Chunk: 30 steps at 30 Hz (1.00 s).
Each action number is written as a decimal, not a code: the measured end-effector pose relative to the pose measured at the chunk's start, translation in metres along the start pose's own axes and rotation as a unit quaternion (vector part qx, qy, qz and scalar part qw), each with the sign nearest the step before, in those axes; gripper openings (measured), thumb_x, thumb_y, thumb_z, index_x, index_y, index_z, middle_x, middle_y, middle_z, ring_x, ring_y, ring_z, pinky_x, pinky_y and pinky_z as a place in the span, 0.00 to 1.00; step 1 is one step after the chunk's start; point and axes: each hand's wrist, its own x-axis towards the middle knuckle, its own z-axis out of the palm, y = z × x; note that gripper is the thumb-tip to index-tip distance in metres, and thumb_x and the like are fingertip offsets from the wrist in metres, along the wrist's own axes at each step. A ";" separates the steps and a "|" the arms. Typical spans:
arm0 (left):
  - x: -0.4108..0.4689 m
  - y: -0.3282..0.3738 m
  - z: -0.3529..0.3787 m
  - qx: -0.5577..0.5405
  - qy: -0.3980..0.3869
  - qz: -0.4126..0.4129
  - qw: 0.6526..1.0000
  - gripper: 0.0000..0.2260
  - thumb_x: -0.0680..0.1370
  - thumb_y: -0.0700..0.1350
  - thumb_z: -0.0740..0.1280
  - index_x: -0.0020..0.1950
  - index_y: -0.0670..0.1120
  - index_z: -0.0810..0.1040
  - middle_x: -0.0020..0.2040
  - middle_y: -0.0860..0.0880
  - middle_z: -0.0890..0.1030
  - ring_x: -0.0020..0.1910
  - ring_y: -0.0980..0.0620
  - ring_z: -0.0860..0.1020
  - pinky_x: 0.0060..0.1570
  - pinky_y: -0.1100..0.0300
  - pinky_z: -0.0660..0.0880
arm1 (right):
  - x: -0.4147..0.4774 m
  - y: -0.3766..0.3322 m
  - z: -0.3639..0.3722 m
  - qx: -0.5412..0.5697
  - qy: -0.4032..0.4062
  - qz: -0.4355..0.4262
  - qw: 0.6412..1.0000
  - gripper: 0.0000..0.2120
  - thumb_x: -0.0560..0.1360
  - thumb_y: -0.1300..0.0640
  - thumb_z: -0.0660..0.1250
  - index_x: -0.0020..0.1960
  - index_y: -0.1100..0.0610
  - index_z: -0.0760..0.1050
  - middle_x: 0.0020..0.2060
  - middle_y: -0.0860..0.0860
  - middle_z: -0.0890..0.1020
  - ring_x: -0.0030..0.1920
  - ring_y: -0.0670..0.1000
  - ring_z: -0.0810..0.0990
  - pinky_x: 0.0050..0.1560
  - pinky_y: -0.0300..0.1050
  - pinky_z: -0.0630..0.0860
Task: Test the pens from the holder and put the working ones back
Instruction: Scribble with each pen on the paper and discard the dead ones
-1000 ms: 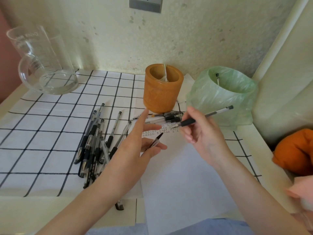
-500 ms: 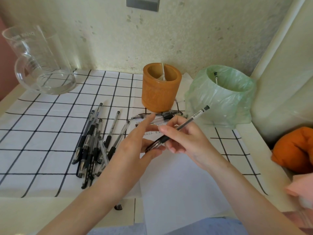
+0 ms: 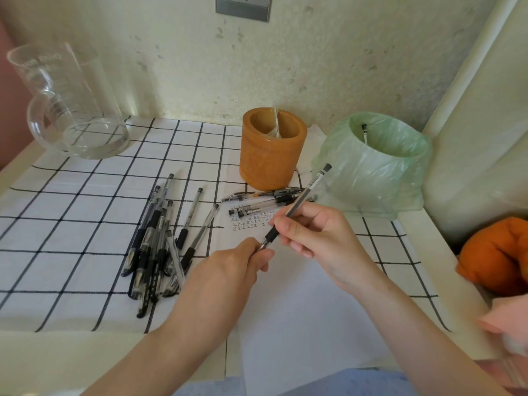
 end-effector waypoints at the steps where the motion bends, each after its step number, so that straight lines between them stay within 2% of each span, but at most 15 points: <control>1: -0.001 0.001 0.001 -0.012 -0.001 -0.012 1.000 0.12 0.78 0.55 0.53 0.41 0.50 0.70 0.27 0.53 0.69 0.31 0.52 0.70 0.40 0.54 0.71 | 0.000 0.000 0.001 -0.014 -0.003 -0.005 1.000 0.08 0.68 0.55 0.68 0.44 0.59 0.79 0.25 0.48 0.77 0.26 0.43 0.69 0.26 0.32 0.63; 4: 0.002 0.001 -0.001 -0.051 -0.002 -0.038 0.998 0.12 0.79 0.53 0.55 0.39 0.51 0.70 0.27 0.52 0.70 0.29 0.54 0.70 0.38 0.55 0.69 | 0.002 0.001 0.004 -0.026 0.005 -0.026 0.999 0.07 0.70 0.55 0.69 0.44 0.58 0.78 0.27 0.43 0.77 0.27 0.40 0.70 0.30 0.30 0.65; 6: 0.005 0.000 -0.003 -0.072 -0.003 -0.036 0.997 0.13 0.78 0.55 0.54 0.40 0.51 0.73 0.27 0.53 0.70 0.27 0.56 0.69 0.36 0.56 0.68 | 0.005 0.005 0.007 -0.022 0.015 -0.036 0.999 0.06 0.73 0.53 0.69 0.45 0.55 0.79 0.32 0.43 0.79 0.33 0.41 0.74 0.35 0.34 0.69; 8: 0.007 0.000 -0.004 -0.052 -0.008 -0.019 0.998 0.18 0.74 0.62 0.51 0.42 0.52 0.73 0.27 0.53 0.72 0.28 0.57 0.71 0.35 0.57 0.70 | 0.007 0.009 0.009 -0.006 0.002 -0.042 0.999 0.06 0.75 0.51 0.64 0.46 0.50 0.79 0.44 0.46 0.83 0.46 0.45 0.80 0.45 0.40 0.74; 9: 0.007 0.001 -0.006 -0.026 -0.014 -0.014 0.999 0.21 0.71 0.65 0.48 0.43 0.52 0.72 0.28 0.53 0.74 0.29 0.57 0.72 0.36 0.57 0.72 | 0.008 0.008 0.008 0.022 -0.011 -0.050 0.998 0.08 0.76 0.52 0.61 0.47 0.51 0.79 0.48 0.51 0.84 0.52 0.49 0.81 0.51 0.43 0.75; 10: 0.007 0.000 -0.007 0.003 -0.017 -0.014 1.000 0.23 0.69 0.67 0.45 0.44 0.53 0.70 0.30 0.53 0.76 0.30 0.57 0.73 0.37 0.57 0.73 | 0.010 0.005 0.007 0.054 -0.020 -0.060 0.997 0.08 0.78 0.54 0.59 0.48 0.53 0.77 0.49 0.55 0.83 0.54 0.52 0.81 0.55 0.44 0.75; 11: 0.007 -0.003 -0.009 0.033 -0.016 -0.019 0.999 0.24 0.68 0.68 0.43 0.46 0.54 0.69 0.32 0.54 0.77 0.31 0.57 0.74 0.37 0.58 0.74 | 0.010 0.002 0.004 0.064 -0.019 -0.073 0.995 0.08 0.79 0.56 0.57 0.49 0.55 0.75 0.46 0.57 0.83 0.52 0.54 0.82 0.55 0.44 0.75; 12: 0.008 -0.006 -0.011 0.064 -0.009 -0.023 0.998 0.25 0.69 0.68 0.43 0.48 0.55 0.70 0.33 0.54 0.78 0.32 0.57 0.75 0.38 0.59 0.75 | 0.012 0.000 0.000 0.030 -0.003 -0.093 0.995 0.08 0.79 0.57 0.56 0.50 0.56 0.73 0.42 0.55 0.83 0.48 0.53 0.82 0.53 0.42 0.75; 14: 0.011 -0.016 -0.016 0.124 0.014 -0.030 0.992 0.20 0.75 0.63 0.47 0.51 0.54 0.72 0.37 0.55 0.78 0.36 0.56 0.77 0.40 0.58 0.76 | 0.017 0.003 -0.012 -0.168 0.047 -0.124 0.977 0.09 0.80 0.57 0.56 0.54 0.53 0.74 0.39 0.49 0.78 0.43 0.48 0.78 0.49 0.36 0.71; 16: 0.013 -0.025 -0.020 0.151 0.031 -0.043 0.987 0.13 0.79 0.57 0.53 0.52 0.53 0.74 0.39 0.55 0.79 0.38 0.55 0.78 0.41 0.57 0.77 | 0.025 0.014 -0.025 -0.357 0.077 -0.122 0.923 0.13 0.80 0.61 0.57 0.61 0.52 0.75 0.42 0.49 0.72 0.47 0.49 0.72 0.50 0.34 0.66; 19: 0.012 -0.027 -0.020 0.148 0.025 -0.046 0.988 0.11 0.80 0.53 0.55 0.51 0.53 0.76 0.39 0.55 0.79 0.38 0.55 0.78 0.40 0.58 0.77 | 0.036 0.029 -0.036 -0.480 0.097 -0.130 0.862 0.23 0.77 0.73 0.58 0.66 0.53 0.74 0.46 0.51 0.69 0.50 0.51 0.67 0.54 0.39 0.63; 23: 0.009 -0.025 -0.012 0.144 0.005 -0.030 0.989 0.10 0.80 0.53 0.55 0.52 0.54 0.75 0.42 0.56 0.79 0.40 0.56 0.78 0.42 0.60 0.76 | 0.049 0.043 -0.038 -0.553 0.136 -0.174 0.803 0.33 0.67 0.83 0.59 0.62 0.55 0.77 0.45 0.55 0.74 0.49 0.50 0.64 0.50 0.40 0.60; 26: 0.008 -0.026 -0.009 0.147 -0.001 -0.024 0.989 0.11 0.80 0.54 0.55 0.54 0.55 0.75 0.44 0.58 0.77 0.42 0.57 0.77 0.43 0.61 0.76 | 0.055 0.046 -0.034 -0.539 0.152 -0.170 0.811 0.33 0.65 0.84 0.59 0.63 0.58 0.77 0.56 0.59 0.75 0.61 0.55 0.67 0.61 0.51 0.68; 27: 0.007 -0.026 -0.008 0.148 -0.003 -0.024 0.989 0.11 0.80 0.54 0.55 0.54 0.54 0.75 0.45 0.58 0.77 0.43 0.57 0.77 0.44 0.61 0.76 | 0.056 0.045 -0.032 -0.530 0.156 -0.172 0.816 0.31 0.67 0.83 0.59 0.63 0.59 0.76 0.60 0.60 0.73 0.65 0.58 0.67 0.65 0.54 0.68; 30: 0.005 -0.027 -0.014 0.161 0.013 -0.036 0.986 0.10 0.79 0.54 0.55 0.53 0.54 0.74 0.44 0.58 0.77 0.42 0.57 0.77 0.44 0.60 0.76 | 0.055 0.040 -0.025 -0.502 0.184 -0.186 0.824 0.22 0.71 0.77 0.62 0.61 0.61 0.77 0.63 0.60 0.72 0.66 0.58 0.68 0.68 0.48 0.65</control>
